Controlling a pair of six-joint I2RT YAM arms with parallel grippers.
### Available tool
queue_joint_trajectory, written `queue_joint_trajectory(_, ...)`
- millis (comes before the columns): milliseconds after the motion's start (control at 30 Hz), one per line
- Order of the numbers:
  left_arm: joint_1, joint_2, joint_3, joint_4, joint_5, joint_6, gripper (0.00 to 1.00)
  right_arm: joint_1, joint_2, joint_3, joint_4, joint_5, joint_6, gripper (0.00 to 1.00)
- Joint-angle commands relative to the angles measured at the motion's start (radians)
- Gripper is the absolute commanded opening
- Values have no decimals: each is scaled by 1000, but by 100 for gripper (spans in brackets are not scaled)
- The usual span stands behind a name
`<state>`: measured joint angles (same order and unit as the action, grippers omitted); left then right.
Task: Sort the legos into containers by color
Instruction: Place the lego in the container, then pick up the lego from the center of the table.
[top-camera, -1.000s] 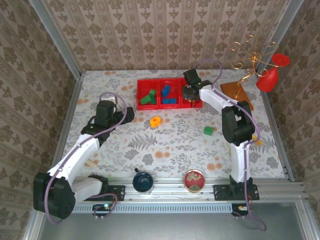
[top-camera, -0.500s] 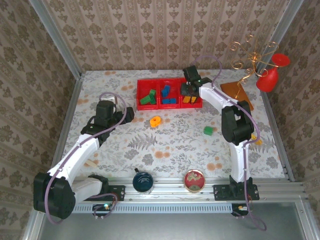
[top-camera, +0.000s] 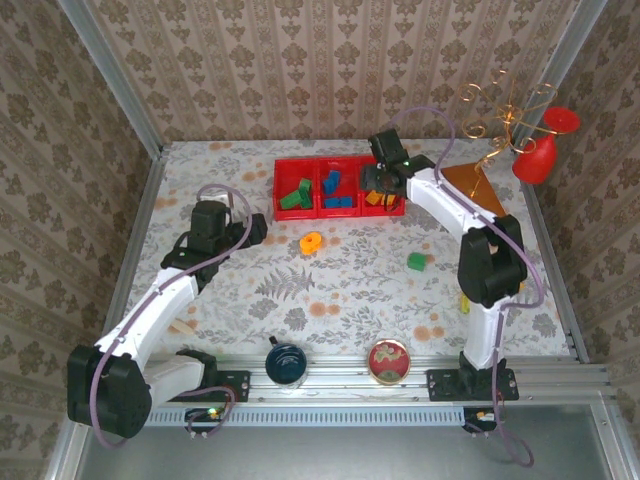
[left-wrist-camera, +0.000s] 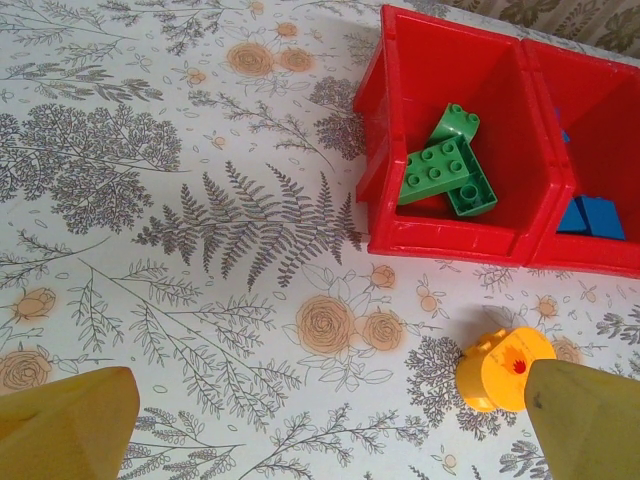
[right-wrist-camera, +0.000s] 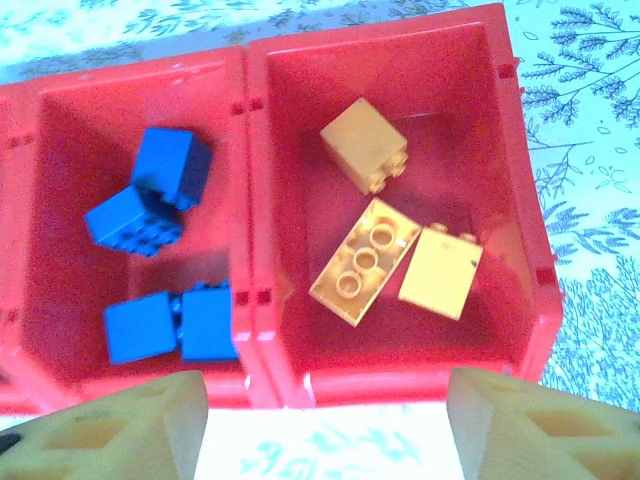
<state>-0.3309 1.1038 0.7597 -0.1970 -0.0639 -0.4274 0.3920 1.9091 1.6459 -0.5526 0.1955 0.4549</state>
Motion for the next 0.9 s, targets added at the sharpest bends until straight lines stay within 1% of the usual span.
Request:
queue_joint_trajectory(0,10,-21,-15,0,7,-28,100,56,-75,-75,-41,62,74,70)
queue_joint_trajectory(200,16,-34,-32,4,-1,-34,100,200,-138,-167,-57,178,150,88)
queue_joint_trajectory(333,21,-55,-51,11,-15,-46,100,290,-126,-184,-93,230,223,100)
queue_joint_trajectory(500,30,-77,-77,22,-37,-58,100,387,-57,-162,-121,236,300,100)
queue_joint_trajectory(600,36,-81,-83,28,-36,-59,100,425,3,-124,-129,236,326,100)
queue_joint_trajectory(700,38,-79,-86,30,-29,-60,100,444,60,-79,-126,229,335,100)
queue_joint_trajectory(867,41,-81,-92,29,-25,-62,100,447,156,4,-115,204,330,100)
